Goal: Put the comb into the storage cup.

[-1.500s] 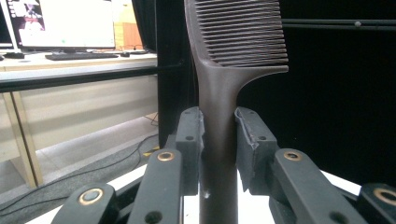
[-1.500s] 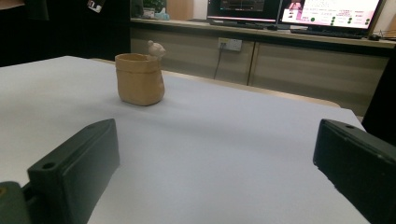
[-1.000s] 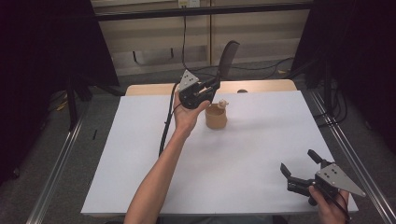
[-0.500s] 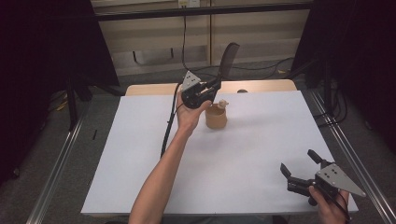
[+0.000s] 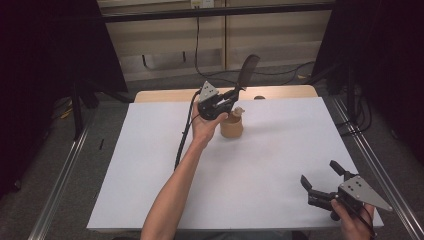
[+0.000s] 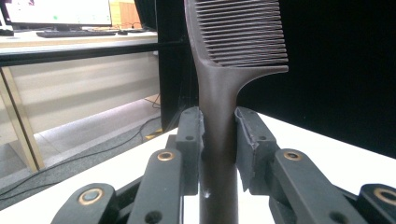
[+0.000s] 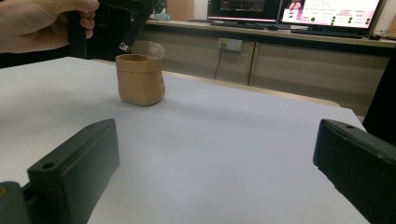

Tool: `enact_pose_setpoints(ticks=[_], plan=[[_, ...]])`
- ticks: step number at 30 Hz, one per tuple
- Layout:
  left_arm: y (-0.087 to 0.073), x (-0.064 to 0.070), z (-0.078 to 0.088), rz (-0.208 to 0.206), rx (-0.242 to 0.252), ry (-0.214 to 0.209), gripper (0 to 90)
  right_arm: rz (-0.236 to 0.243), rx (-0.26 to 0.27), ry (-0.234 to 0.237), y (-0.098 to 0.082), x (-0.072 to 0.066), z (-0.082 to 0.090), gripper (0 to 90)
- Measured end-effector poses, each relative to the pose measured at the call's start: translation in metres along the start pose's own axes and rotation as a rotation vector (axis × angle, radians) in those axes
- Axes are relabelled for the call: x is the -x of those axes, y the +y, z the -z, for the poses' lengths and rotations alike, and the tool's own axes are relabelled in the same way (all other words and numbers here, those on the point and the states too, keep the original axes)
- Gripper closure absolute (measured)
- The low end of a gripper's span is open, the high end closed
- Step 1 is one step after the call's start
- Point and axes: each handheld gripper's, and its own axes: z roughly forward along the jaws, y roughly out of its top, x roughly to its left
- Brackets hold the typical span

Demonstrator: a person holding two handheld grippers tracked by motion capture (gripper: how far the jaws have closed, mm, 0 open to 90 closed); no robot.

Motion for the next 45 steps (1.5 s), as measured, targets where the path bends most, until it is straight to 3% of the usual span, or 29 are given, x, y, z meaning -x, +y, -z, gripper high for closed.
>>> enact_pose_setpoints(ticks=[34, 45], plan=[[-0.03, -0.004, -0.003, -0.014, -0.063, -0.016, 72.7, 0.003, 0.002, 0.004, 0.0, 0.0, 0.0, 0.0], [-0.03, -0.005, 0.004, -0.003, -0.062, -0.03, 72.7, 0.006, 0.003, 0.008, 0.0, 0.0, 0.0, 0.0]])
